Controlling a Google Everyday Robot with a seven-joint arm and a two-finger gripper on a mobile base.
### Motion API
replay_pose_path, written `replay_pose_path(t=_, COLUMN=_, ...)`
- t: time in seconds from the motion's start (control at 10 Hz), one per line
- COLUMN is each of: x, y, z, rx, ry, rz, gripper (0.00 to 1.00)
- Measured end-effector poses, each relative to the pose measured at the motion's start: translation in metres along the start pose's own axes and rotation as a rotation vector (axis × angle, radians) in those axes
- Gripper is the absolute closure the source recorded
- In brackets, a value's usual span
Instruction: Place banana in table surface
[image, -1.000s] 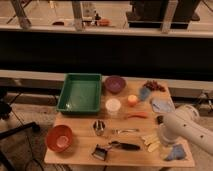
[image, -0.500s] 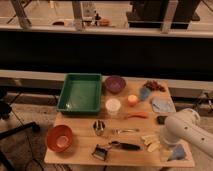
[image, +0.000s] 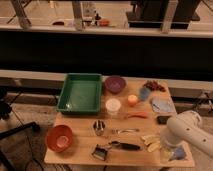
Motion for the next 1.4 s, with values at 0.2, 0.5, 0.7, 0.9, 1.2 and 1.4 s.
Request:
replay_pose_path(t=0.2, x=-0.007, y=-0.008, z=-0.004, rx=0.005, ry=-0.012, rz=-0.005, gripper=0.2)
replay_pose_path(t=0.5, x=-0.012, y=-0.015, z=-0.007, rx=0.013, ry=-0.024, rz=-0.006, gripper=0.2)
replay_pose_path(t=0.7, x=-0.016, y=-0.021, z=-0.005, rx=0.01, ry=-0.038, rz=-0.003, gripper=0.2)
replay_pose_path(t=0.9, x=-0.018, y=-0.025, z=-0.001, rx=0.009, ry=-0.05, rz=-0.002, gripper=0.2)
replay_pose_path(t=1.2, x=-0.02, y=-0.03, z=0.006, rx=0.009, ry=-0.051, rz=-0.01, gripper=0.2)
replay_pose_path(t=1.4, x=-0.021, y=-0.034, z=0.011, rx=0.014, ry=-0.05, rz=-0.015, gripper=0.2)
